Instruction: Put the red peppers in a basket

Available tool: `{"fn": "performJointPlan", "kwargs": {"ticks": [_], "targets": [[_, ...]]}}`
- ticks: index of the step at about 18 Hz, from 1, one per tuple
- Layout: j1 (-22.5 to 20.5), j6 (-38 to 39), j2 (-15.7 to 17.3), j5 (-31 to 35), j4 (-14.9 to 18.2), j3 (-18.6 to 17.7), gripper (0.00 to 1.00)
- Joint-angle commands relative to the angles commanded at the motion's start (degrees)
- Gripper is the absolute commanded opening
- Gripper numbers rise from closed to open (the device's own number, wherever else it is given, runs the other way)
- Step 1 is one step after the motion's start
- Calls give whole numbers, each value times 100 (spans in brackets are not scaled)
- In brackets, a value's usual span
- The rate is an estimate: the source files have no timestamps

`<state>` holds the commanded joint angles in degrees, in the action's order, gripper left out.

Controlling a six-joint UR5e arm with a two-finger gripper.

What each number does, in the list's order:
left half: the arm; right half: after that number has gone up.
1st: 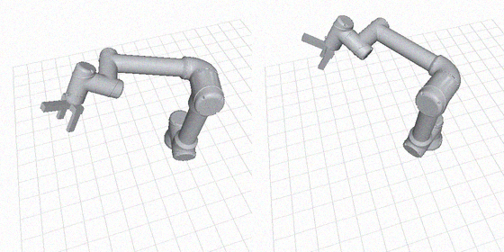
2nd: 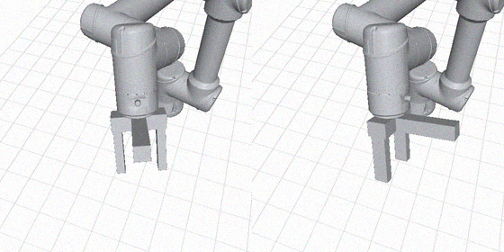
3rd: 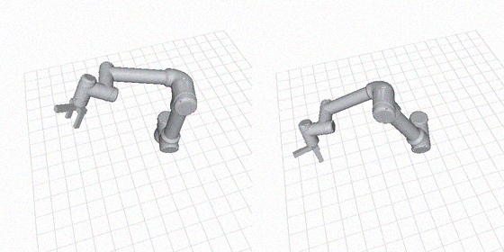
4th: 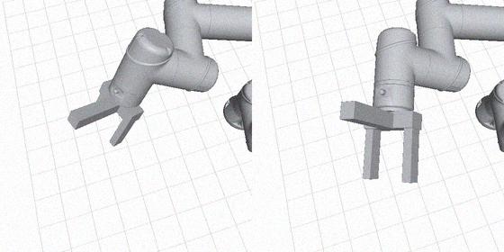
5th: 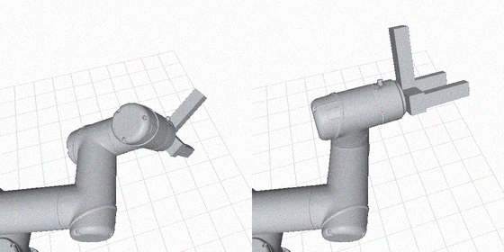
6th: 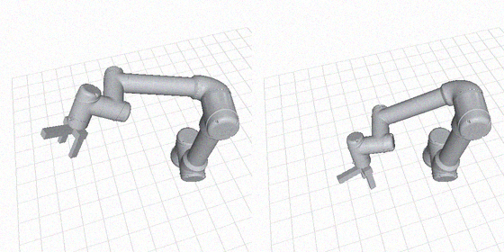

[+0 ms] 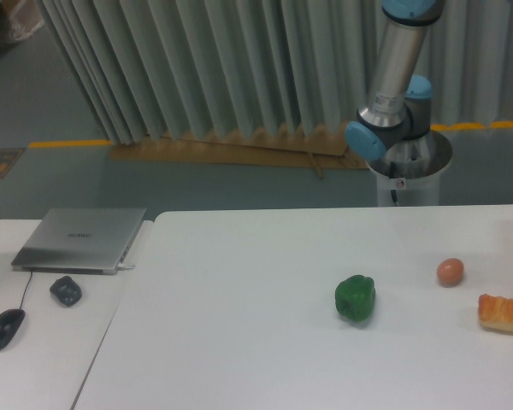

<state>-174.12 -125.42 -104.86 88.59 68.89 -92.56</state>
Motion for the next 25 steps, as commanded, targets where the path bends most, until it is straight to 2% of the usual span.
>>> {"fn": "performJointPlan", "kwargs": {"ticks": [2,4,6,11,16,25], "targets": [[237,340,70,9,238,150,100],[571,1000,211,18,362,168,100],[870,1230,272,0,485,168,100],[1563,1871,282,114,459,282,100],[1864,1741,238,202,441,300,100],[2049,1424,0,290,415,335,100]]}}
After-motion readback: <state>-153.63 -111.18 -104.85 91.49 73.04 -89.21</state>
